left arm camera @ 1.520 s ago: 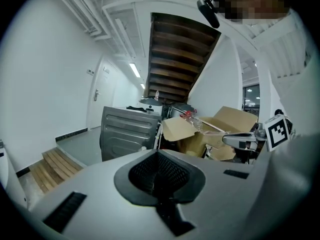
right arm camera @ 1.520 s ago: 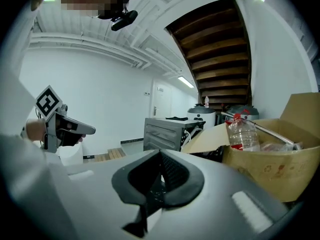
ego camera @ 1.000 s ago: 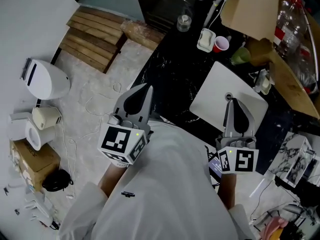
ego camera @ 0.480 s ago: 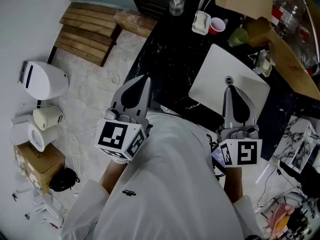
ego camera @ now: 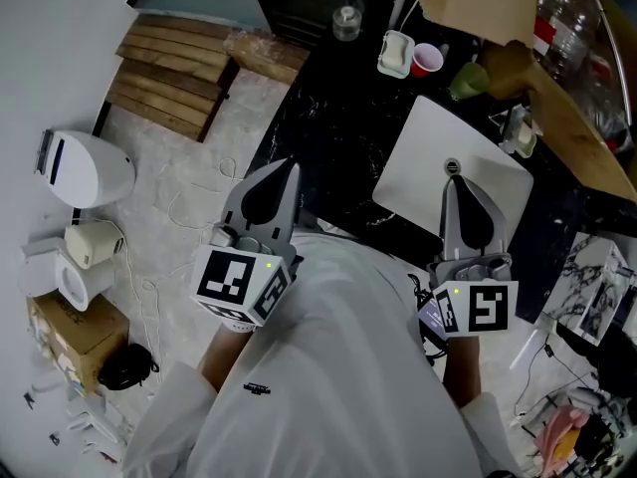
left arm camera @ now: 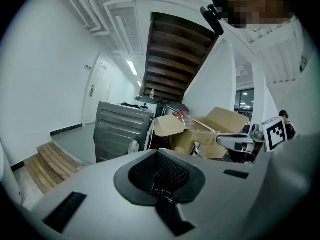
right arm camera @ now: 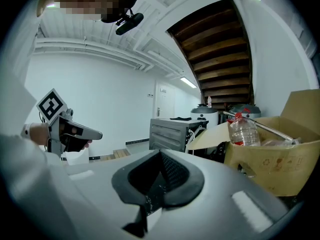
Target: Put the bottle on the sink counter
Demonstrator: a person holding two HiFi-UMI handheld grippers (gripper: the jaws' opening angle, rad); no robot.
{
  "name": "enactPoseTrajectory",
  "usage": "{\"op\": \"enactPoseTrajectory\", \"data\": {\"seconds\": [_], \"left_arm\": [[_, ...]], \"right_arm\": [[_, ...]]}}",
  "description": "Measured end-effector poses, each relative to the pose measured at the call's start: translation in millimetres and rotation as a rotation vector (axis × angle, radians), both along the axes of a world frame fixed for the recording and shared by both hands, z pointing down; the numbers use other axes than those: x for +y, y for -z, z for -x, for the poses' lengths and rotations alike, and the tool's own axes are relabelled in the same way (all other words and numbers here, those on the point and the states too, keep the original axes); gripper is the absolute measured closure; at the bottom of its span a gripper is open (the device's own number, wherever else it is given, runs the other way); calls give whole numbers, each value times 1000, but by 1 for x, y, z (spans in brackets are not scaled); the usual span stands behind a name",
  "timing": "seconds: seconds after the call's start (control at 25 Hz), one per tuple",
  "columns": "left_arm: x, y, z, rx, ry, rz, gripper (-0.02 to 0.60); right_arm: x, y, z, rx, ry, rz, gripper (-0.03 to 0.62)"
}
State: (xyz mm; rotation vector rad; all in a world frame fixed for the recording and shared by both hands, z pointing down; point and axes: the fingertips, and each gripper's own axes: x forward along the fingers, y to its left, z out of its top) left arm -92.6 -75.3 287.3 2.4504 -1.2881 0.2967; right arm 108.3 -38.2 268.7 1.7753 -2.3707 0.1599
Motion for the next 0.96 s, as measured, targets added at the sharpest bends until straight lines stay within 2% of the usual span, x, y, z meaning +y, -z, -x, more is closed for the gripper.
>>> {"op": "enactPoseTrajectory", "data": {"seconds": [0.68, 0.96], "left_arm": [[5, -2, 7, -8, 19, -3, 575], [-2, 6, -3, -3, 1, -26, 575]], "right_arm": [[-1, 4, 7, -1, 18, -3, 583], [-3, 1, 9, 0, 35, 0, 583]]}}
